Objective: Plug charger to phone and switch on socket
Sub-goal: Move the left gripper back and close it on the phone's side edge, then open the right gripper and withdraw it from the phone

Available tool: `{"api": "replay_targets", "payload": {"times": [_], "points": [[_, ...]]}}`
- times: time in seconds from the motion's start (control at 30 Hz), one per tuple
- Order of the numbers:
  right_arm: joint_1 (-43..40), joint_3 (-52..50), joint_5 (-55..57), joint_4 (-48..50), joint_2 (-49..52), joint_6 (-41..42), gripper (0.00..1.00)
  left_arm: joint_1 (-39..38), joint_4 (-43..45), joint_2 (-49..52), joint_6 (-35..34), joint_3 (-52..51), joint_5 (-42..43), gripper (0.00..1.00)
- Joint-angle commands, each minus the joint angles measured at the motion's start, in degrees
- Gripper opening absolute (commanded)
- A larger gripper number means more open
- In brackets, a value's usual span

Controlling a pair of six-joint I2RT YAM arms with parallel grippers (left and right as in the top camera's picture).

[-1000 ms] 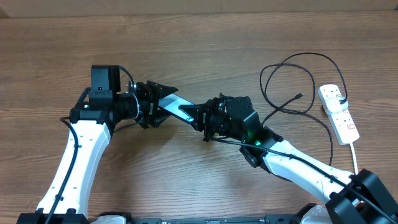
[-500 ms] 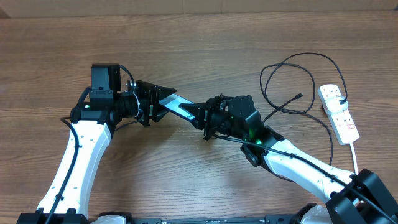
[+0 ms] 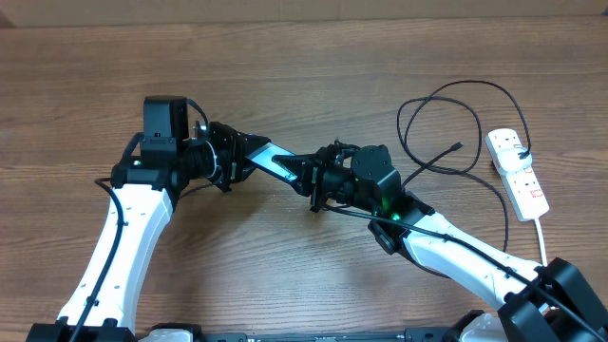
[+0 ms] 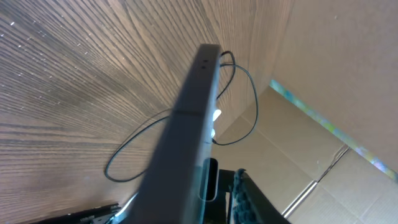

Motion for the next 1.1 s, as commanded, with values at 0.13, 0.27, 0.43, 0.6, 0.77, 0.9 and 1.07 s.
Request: {"api": "replay_targets", "payload": {"times": [0.13,0.27,0.43,0.6,0.77,0.9,1.07], "points": [[0.6,0.6,-2.6,1.1,-0.6,7.9,0.04,-0.8,0.5,-0.7,-0.8,0.3,-1.0,0.11],[0.6,0.6,-2.7,1.1,-0.6,7.9,0.04,-0.8,0.5,-0.7,-0.8,0.3,-1.0,0.06],[0.6,0.6,-3.2,1.1,-0.6,7.7,0.18,-0.8,0.8,-0.7,-0.8,0.3,-1.1,0.05],[0.6,0.6,-4.1,0.4,-0.6,6.6,0.34,-0.7,0.7,-0.6,1.1,0.3,-5.3,0.04],[0.6,0.6,-2.0,-4.3,-0.6,-8.7,0.57,-0.7,0.6,-0.5,9.0,0.3,-13.3,0.04],[0.6,0.6,6.6,-8.0,-0.6,-35.0,0.78,-0.5,-1.6,-0.4,14.8,0.3,-17.4,0.04],[-0.5,0.6,18.4,-16.5,-0.8,-54.0,0.96,0.9,-6.4,0.0,23.9,0.3,-14.4,0.04]]}}
